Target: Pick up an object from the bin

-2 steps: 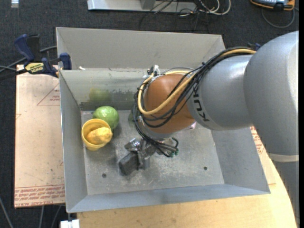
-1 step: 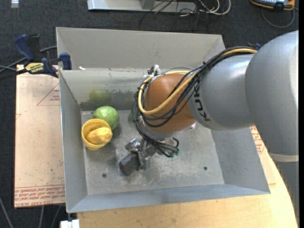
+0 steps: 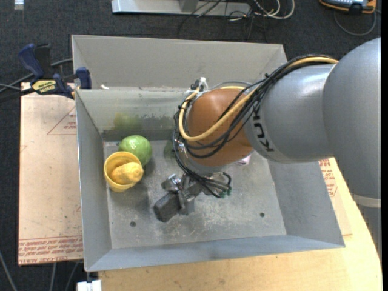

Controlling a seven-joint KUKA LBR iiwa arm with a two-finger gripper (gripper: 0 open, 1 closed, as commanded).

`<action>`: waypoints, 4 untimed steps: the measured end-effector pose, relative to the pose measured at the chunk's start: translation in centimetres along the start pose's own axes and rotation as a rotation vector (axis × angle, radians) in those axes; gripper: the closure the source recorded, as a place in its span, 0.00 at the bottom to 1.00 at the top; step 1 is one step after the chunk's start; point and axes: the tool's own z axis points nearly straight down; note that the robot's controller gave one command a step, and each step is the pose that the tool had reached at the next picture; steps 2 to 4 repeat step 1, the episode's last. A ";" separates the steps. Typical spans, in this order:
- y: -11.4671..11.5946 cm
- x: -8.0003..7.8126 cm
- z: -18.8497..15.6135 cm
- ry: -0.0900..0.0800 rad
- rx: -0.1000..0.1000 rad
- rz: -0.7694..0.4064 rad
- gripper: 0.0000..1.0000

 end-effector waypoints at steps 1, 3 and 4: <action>0.0 -0.1 -2.0 -0.003 0.001 0.000 1.00; 0.0 -0.1 -2.0 -0.003 0.001 0.000 1.00; 0.0 -0.1 -2.0 -0.003 0.001 0.000 1.00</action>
Offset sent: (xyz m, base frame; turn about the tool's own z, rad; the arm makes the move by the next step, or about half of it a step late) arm 0.0002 0.0001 0.0199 0.0000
